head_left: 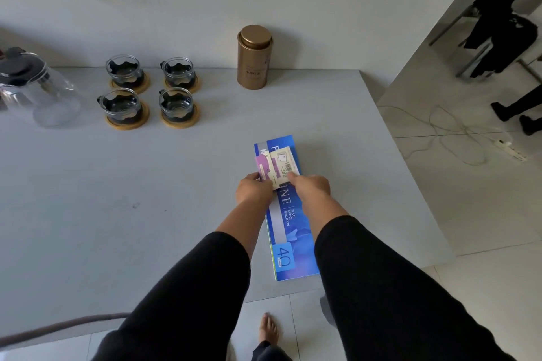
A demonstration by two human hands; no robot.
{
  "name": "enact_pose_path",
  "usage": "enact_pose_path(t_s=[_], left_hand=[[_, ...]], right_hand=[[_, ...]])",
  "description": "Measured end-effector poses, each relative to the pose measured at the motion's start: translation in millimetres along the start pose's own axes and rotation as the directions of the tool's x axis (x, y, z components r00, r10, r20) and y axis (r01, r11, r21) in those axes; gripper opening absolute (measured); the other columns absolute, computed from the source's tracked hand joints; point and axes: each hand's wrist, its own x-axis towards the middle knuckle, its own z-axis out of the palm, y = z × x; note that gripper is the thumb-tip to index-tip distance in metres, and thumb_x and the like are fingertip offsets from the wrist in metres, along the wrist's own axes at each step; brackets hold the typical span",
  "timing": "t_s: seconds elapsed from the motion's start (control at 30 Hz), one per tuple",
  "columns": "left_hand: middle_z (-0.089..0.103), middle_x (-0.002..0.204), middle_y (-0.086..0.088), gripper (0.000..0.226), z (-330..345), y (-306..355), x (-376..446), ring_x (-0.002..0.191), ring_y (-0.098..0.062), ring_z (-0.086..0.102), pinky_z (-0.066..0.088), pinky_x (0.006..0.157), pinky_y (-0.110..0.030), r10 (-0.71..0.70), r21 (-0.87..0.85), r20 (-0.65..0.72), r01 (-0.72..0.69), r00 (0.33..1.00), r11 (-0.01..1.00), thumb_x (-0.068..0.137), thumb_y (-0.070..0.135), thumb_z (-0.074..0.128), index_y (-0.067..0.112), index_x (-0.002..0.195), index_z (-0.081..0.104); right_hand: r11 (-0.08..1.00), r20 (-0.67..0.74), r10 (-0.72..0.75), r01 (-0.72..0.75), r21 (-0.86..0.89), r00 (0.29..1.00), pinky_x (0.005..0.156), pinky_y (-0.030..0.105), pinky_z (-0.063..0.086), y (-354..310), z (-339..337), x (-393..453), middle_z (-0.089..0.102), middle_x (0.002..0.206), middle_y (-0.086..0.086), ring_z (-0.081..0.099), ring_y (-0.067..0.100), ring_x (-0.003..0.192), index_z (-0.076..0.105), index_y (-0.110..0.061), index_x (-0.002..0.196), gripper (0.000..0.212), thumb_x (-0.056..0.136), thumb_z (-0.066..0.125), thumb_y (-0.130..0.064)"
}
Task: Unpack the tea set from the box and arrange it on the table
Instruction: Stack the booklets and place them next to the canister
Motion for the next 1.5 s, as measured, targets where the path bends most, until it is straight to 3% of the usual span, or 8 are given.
enact_pose_path(t_s=[0.23,0.4,0.6,0.9,1.07,1.3,1.4,1.5], left_hand=[[0.061,0.124,-0.004,0.045,20,63,24,0.104,-0.022,0.066,0.057,0.085,-0.037,0.083,-0.067,0.046,-0.08,0.995,0.995,0.094,0.033,0.056,0.026,0.136,0.041],[0.059,0.129,-0.004,0.05,55,120,62,0.111,-0.023,0.064,0.055,0.093,-0.039,0.06,-0.065,-0.039,-0.062,0.997,0.996,0.093,0.035,0.057,0.025,0.139,0.041],[0.062,0.128,-0.006,0.043,87,175,114,0.11,-0.023,0.065,0.052,0.089,-0.031,0.114,0.079,-0.085,-0.108,0.99,0.991,0.095,0.034,0.054,0.015,0.134,0.049],[0.065,0.121,-0.009,0.032,110,216,169,0.105,-0.024,0.066,0.051,0.078,-0.028,0.124,0.178,-0.141,-0.098,0.982,0.979,0.095,0.028,0.055,0.011,0.122,0.059],[0.066,0.116,-0.01,0.03,123,222,181,0.103,-0.023,0.066,0.049,0.071,-0.024,0.095,0.229,-0.167,-0.055,0.981,0.972,0.093,0.026,0.058,0.008,0.117,0.061],[0.065,0.116,-0.012,0.029,127,222,181,0.101,-0.024,0.065,0.046,0.068,-0.023,0.074,0.241,-0.219,-0.019,0.973,0.97,0.096,0.024,0.053,0.006,0.117,0.06],[0.058,0.128,-0.012,0.037,124,218,176,0.11,-0.025,0.061,0.048,0.075,-0.027,0.093,0.219,-0.263,-0.035,0.96,0.975,0.096,0.028,0.052,0.008,0.127,0.054],[0.046,0.139,-0.009,0.052,114,213,172,0.125,-0.027,0.05,0.047,0.095,-0.033,0.105,0.142,-0.372,-0.055,0.922,0.988,0.092,0.028,0.057,0.01,0.138,0.04]], right_hand=[[0.983,-0.001,-0.127,0.126,0.133,0.992,0.08,0.031,0.052,-54,-21,32,0.067,0.11,0.011,0.061,0.022,0.089,0.06,-0.004,0.111,0.038,0.09,0.063,-0.035],[0.964,-0.056,-0.176,0.183,0.194,0.983,0.057,0.023,0.041,-114,-36,82,0.062,0.116,0.01,0.054,0.02,0.083,0.05,-0.007,0.119,0.04,0.088,0.067,-0.026],[0.971,-0.061,-0.205,0.211,0.111,0.977,0.071,0.028,0.051,-167,-41,147,0.067,0.113,0.008,0.059,0.019,0.081,0.055,-0.013,0.119,0.032,0.091,0.061,-0.029],[0.98,-0.059,-0.199,0.2,0.014,0.978,0.074,0.026,0.054,-206,-27,222,0.068,0.11,0.008,0.062,0.019,0.081,0.061,-0.009,0.116,0.03,0.094,0.056,-0.029],[0.98,-0.099,-0.173,0.161,-0.117,0.98,0.088,0.035,0.055,-217,-14,235,0.065,0.115,0.012,0.064,0.027,0.102,0.062,-0.005,0.115,0.041,0.094,0.049,-0.038],[0.956,-0.075,-0.234,0.216,-0.197,0.969,0.093,0.04,0.052,-223,-7,234,0.06,0.123,0.014,0.059,0.03,0.11,0.058,-0.005,0.122,0.04,0.094,0.044,-0.029],[0.941,-0.088,-0.278,0.252,-0.225,0.957,0.096,0.039,0.048,-228,-9,224,0.054,0.131,0.014,0.053,0.031,0.118,0.05,-0.007,0.131,0.041,0.096,0.043,-0.028],[0.891,-0.078,-0.442,0.428,-0.151,0.894,0.1,0.042,0.044,-242,-10,206,0.046,0.136,0.013,0.048,0.031,0.124,0.048,-0.012,0.134,0.042,0.094,0.045,-0.025]])
